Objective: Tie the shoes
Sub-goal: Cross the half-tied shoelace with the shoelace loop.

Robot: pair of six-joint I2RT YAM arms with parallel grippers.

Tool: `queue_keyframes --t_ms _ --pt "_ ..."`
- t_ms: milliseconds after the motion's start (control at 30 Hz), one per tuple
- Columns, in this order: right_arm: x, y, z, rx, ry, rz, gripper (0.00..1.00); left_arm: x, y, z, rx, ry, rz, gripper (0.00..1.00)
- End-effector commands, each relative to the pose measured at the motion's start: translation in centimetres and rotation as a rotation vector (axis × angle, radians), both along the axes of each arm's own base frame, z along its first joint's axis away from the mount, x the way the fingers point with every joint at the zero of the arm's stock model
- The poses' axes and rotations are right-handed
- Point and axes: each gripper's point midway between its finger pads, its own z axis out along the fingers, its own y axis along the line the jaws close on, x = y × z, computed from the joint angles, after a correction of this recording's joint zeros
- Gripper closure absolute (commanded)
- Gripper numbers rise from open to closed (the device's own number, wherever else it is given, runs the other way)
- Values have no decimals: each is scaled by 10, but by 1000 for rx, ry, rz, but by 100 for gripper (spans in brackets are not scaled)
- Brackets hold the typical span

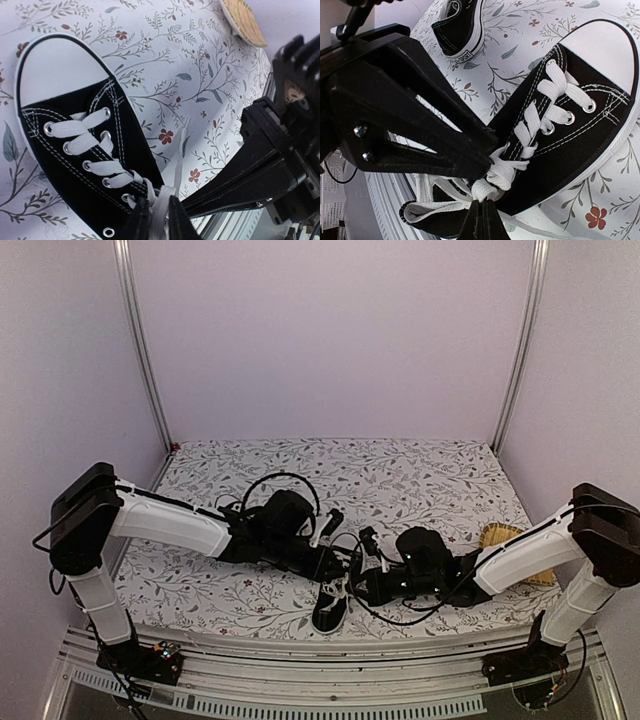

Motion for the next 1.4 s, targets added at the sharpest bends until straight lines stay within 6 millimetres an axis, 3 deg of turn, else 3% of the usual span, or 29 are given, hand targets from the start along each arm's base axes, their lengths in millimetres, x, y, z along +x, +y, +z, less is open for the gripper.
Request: queue_keyframes --t_ms 0,133,300,767,1367 --pt "3 0 9 33 -15 -12 98 3 -2 -3 2 4 -4 91" --pt "5 0 20 54 -33 -19 98 2 -1 -3 0 3 1 100" --pt "9 -1 28 66 -49 -41 98 5 2 2 -14 -12 31 100" --pt "18 4 13 37 -38 -71 98 6 7 12 -71 -18 87 100" --pt "25 21 11 38 -55 -48 98 3 11 16 -126 -6 114 100"
